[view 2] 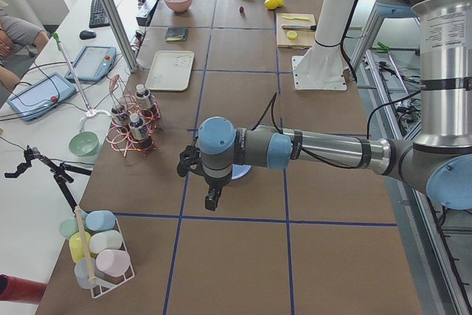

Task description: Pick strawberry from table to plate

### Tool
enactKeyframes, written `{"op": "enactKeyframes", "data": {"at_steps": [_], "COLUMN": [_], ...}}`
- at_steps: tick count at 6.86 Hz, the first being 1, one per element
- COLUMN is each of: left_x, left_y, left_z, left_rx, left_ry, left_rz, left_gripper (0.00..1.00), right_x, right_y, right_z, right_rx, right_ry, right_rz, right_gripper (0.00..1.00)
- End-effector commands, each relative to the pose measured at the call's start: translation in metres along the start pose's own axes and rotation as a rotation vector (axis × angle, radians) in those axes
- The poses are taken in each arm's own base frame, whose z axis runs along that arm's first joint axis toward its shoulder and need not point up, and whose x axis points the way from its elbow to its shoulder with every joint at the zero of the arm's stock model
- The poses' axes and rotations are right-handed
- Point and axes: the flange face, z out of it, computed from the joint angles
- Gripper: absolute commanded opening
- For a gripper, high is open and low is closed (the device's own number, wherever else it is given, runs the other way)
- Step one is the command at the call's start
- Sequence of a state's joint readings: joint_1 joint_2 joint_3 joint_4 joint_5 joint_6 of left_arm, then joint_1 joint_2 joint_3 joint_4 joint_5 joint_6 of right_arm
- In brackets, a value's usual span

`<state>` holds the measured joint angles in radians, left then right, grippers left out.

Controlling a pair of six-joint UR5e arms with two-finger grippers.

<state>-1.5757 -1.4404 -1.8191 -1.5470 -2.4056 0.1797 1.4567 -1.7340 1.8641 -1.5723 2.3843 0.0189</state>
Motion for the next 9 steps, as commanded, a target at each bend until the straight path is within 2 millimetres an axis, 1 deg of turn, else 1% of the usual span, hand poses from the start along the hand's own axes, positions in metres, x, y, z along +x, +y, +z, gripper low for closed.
{"op": "enactKeyframes", "data": {"at_steps": [1, 2, 3, 5, 6, 7, 8, 9], "left_x": [0.009, 0.012, 0.011, 0.023, 0.026, 0.052, 0.049, 0.047], "left_y": [-0.010, -0.013, -0.008, -0.011, -0.007, -0.016, -0.014, -0.014], "left_z": [-0.002, -0.004, 0.000, -0.007, -0.003, 0.027, 0.068, 0.085], "left_rx": [0.019, 0.063, 0.073, 0.103, 0.112, 0.071, 0.022, 0.017], "left_ry": [0.060, 0.056, 0.072, 0.108, 0.108, 0.128, 0.148, 0.152], "left_rz": [-0.007, 0.053, 0.066, 0.099, 0.123, 0.212, 0.240, 0.270], "left_gripper": [1.00, 1.00, 1.00, 1.00, 1.00, 1.00, 1.00, 1.00], "right_x": [0.003, 0.003, 0.003, 0.003, 0.003, 0.003, 0.003, 0.002], "right_y": [0.001, 0.001, 0.001, 0.001, 0.001, 0.001, 0.000, -0.001], "right_z": [0.003, 0.003, 0.004, 0.004, 0.004, 0.004, 0.007, 0.007], "right_rx": [-0.006, -0.006, -0.008, -0.008, -0.007, -0.008, -0.015, -0.014], "right_ry": [0.001, 0.001, 0.001, 0.001, 0.001, 0.000, 0.004, 0.003], "right_rz": [0.006, 0.006, 0.006, 0.006, 0.005, 0.003, 0.003, 0.002], "right_gripper": [1.00, 1.00, 1.00, 1.00, 1.00, 1.00, 1.00, 1.00]}}
